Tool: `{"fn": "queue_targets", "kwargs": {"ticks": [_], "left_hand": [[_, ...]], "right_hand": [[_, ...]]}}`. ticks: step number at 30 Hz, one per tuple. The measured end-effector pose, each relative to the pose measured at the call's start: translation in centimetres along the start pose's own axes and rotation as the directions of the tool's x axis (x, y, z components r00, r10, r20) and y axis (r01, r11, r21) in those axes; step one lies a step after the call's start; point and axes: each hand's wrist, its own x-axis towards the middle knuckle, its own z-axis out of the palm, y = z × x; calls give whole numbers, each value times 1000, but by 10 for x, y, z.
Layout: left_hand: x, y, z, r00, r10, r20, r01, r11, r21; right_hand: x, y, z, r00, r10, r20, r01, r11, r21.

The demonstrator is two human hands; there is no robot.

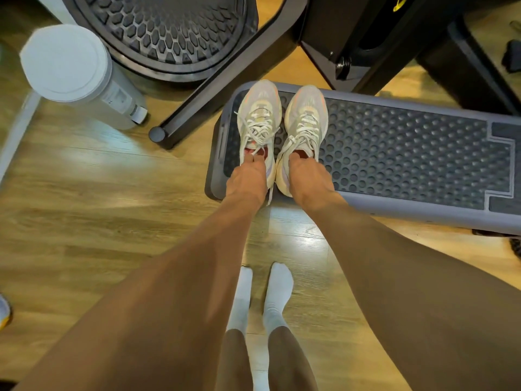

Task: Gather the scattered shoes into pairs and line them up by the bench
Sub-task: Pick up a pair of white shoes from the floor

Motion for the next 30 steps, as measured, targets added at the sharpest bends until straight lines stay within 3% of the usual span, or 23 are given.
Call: {"fn": "queue_targets", "kwargs": {"ticks": [6, 11, 16, 23, 30], "left_hand": [[-10, 3, -14, 997, 1, -76, 0, 1000, 13], [-45, 7, -79, 996, 18, -82, -28, 993, -119], [-114, -19, -188, 970, 33, -239, -77, 981, -176], [-254, -82, -324, 816, -144, -560, 39, 980, -195], [-411, -184, -358, 667, -342, -662, 234, 940, -249]], "right_hand": [[-12, -18, -15, 999, 24, -34, -27, 997, -75], [-46, -56, -73, 981, -119, -154, 126, 991, 37], [-106, -106, -163, 943, -257, -213, 266, 964, 11], [-208, -217, -276, 713, -621, -325, 527, 781, -336], [-316, -336, -297, 480, -832, -277, 722, 555, -414]]}}
